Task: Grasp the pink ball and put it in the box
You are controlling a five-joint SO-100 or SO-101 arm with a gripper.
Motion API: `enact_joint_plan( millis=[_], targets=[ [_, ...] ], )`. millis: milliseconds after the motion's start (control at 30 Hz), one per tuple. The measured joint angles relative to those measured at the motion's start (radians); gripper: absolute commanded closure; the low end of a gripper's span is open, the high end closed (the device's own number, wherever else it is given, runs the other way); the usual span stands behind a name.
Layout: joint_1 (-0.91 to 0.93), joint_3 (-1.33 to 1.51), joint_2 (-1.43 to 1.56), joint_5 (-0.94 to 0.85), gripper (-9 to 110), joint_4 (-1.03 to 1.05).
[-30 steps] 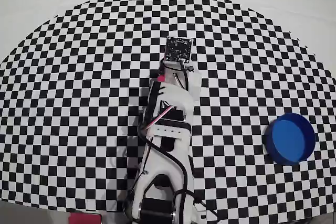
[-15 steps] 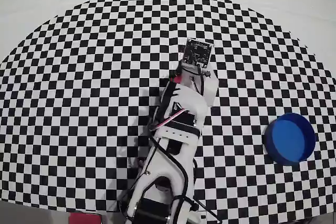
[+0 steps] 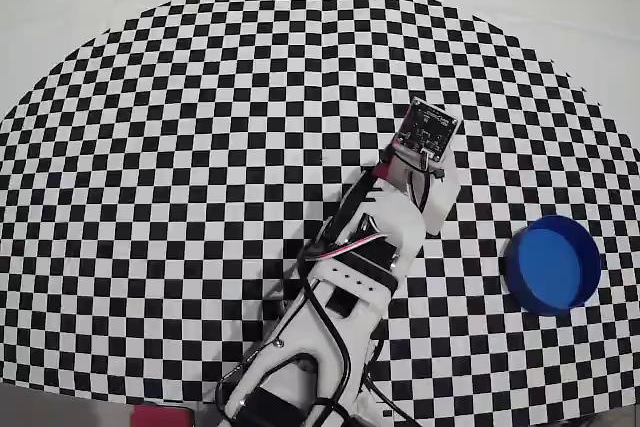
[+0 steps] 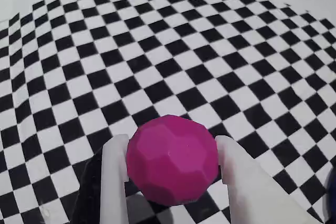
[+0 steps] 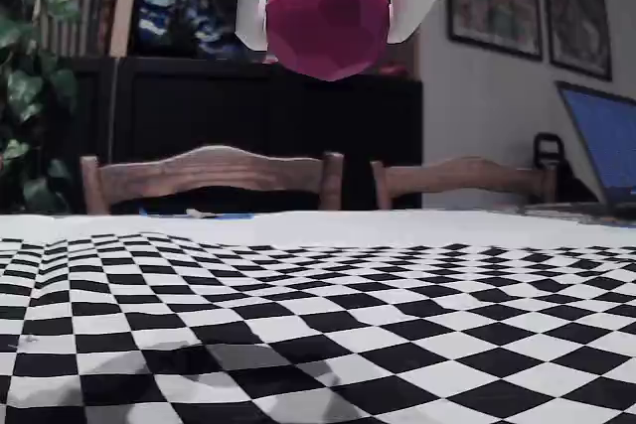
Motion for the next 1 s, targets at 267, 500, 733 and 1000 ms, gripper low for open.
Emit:
enact_joint_plan(
  millis=[267, 500, 733, 1000],
  targets=[
    [0.078, 0.0, 0.018, 0.0, 101, 0.0],
    [0.117, 0.0, 0.06, 0.0, 101, 0.0],
    [0.19, 0.006, 0.095, 0.0, 101, 0.0],
    [0.291, 0.009, 0.107, 0.0, 101, 0.0]
  ],
)
